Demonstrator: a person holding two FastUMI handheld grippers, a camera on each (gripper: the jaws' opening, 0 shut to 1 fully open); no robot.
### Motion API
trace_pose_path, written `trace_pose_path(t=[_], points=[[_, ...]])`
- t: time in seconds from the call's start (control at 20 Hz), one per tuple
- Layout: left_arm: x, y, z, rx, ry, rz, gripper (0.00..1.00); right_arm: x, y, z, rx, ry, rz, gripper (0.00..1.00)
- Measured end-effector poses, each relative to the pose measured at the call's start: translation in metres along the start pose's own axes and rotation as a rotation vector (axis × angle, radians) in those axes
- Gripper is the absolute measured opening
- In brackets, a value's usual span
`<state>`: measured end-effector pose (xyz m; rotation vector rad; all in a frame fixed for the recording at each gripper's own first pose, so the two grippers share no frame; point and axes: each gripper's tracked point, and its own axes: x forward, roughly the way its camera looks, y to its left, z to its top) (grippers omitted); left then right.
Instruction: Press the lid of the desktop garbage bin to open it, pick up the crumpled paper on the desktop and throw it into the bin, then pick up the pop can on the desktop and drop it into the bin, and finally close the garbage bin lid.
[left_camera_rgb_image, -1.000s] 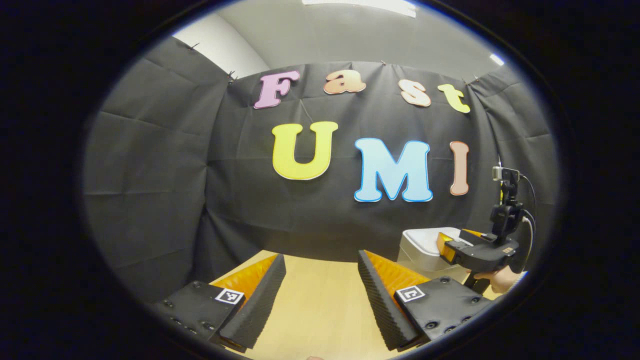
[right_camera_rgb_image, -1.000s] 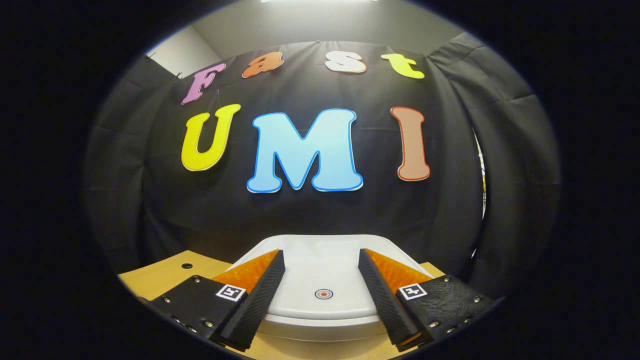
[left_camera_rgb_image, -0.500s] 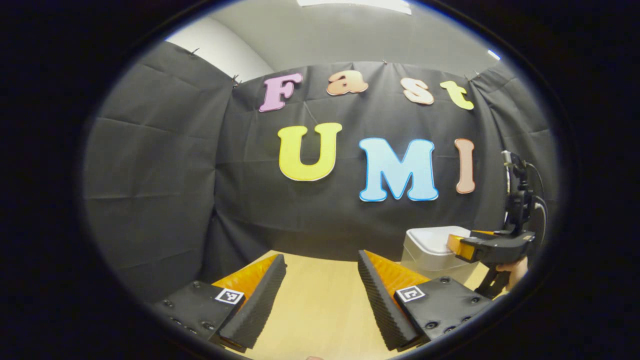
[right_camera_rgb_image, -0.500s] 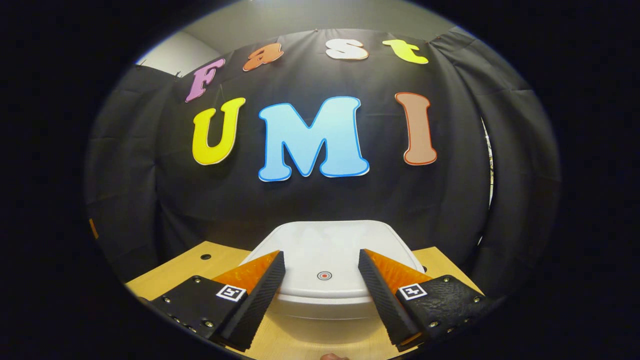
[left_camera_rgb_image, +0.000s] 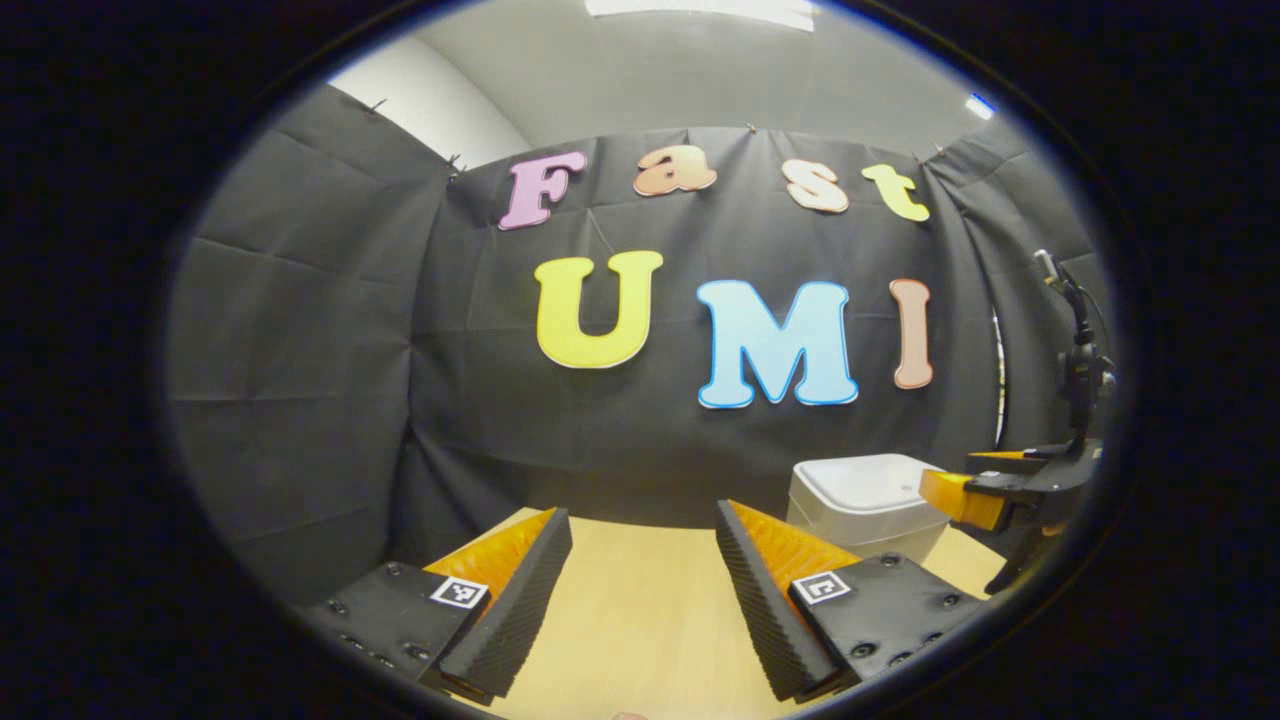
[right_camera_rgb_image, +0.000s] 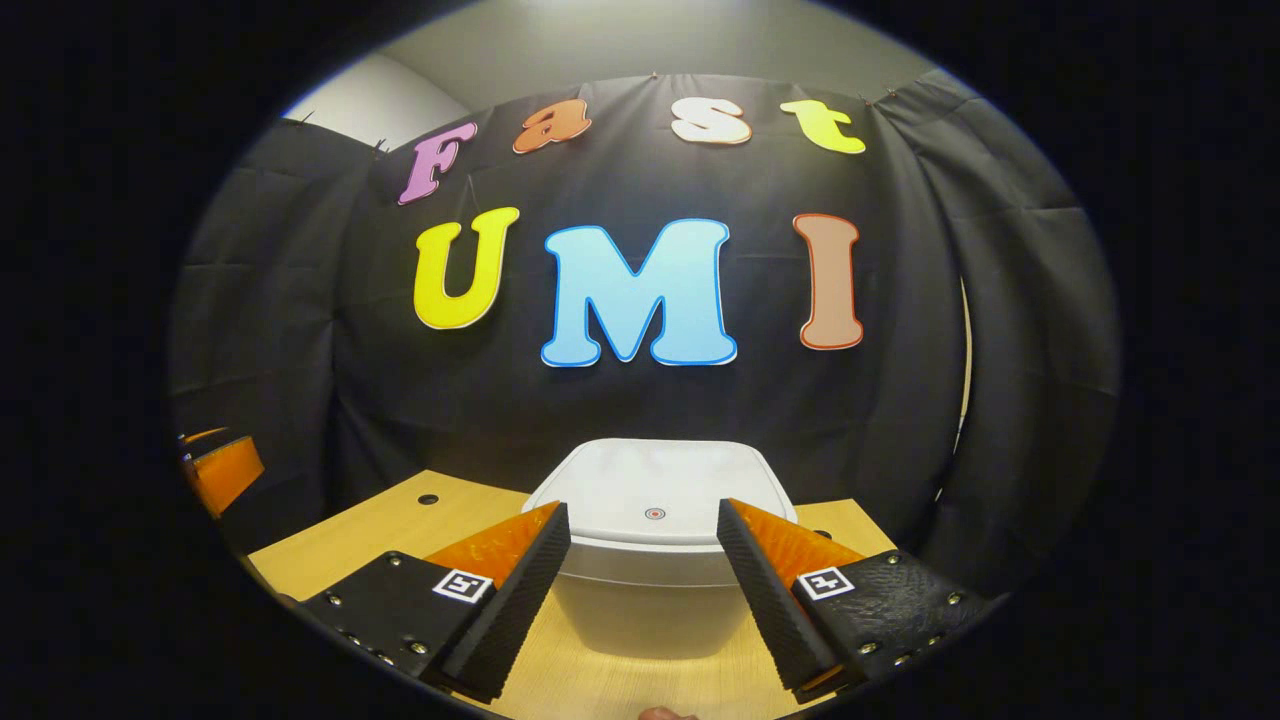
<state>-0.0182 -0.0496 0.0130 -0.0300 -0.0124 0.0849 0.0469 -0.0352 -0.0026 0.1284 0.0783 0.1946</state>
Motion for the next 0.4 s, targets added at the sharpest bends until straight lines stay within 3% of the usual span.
trace_pose_path(t=[0.4], points=[[0.018, -0.002, -0.008, 0.004, 0.004, -0.070, 0.94, -0.045, 0.023, 0.018, -0.012, -0.065, -0.014, 0.95]])
